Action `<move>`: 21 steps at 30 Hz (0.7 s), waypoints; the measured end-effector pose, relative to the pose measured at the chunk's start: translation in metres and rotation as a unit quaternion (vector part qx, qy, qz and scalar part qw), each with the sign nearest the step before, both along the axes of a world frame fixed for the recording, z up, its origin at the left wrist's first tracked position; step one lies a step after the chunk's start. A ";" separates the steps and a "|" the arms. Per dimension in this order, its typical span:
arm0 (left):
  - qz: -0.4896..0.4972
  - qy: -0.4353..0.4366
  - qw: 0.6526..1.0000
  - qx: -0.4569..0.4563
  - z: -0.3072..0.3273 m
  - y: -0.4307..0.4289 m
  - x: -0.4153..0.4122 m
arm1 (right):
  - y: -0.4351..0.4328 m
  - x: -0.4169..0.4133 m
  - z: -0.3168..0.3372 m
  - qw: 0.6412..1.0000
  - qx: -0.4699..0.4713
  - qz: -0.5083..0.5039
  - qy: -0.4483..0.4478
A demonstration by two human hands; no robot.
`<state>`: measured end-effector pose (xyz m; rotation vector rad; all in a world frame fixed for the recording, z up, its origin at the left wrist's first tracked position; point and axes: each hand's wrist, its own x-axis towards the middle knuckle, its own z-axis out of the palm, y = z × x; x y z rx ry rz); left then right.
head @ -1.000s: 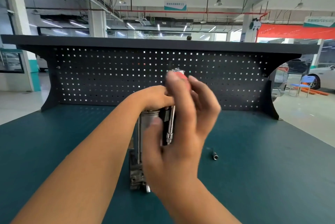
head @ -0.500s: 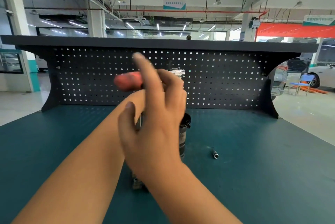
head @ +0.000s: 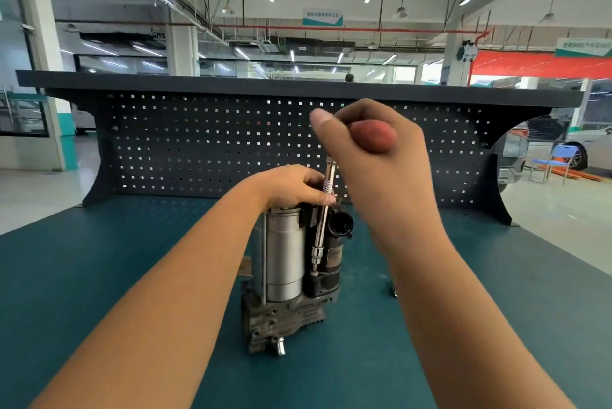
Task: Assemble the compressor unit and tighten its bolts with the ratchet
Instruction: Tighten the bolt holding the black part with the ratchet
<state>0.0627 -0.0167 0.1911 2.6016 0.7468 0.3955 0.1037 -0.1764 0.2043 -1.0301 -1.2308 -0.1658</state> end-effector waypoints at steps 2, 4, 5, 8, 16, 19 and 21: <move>0.000 -0.006 1.000 -0.007 0.000 -0.001 0.000 | 0.004 0.009 0.001 0.998 0.023 0.024 0.045; -0.009 -0.016 1.000 -0.024 0.001 0.000 -0.001 | 0.004 0.019 0.000 0.995 0.045 0.042 0.080; -0.018 -0.016 0.999 -0.032 0.001 0.002 -0.001 | 0.002 0.024 0.001 0.993 0.060 0.050 0.089; -0.041 -0.027 0.997 -0.056 0.001 0.004 -0.003 | -0.005 0.036 0.010 0.981 0.106 0.109 0.117; 0.038 -0.087 0.994 -0.051 -0.001 -0.002 -0.003 | -0.038 0.066 0.023 0.932 0.241 0.188 0.194; 0.091 -0.124 0.987 -0.044 -0.003 -0.002 0.001 | -0.050 0.107 0.031 0.944 0.248 0.127 0.176; 0.149 -0.126 0.981 -0.008 -0.005 -0.001 0.004 | -0.059 0.137 0.029 0.970 0.203 0.051 0.124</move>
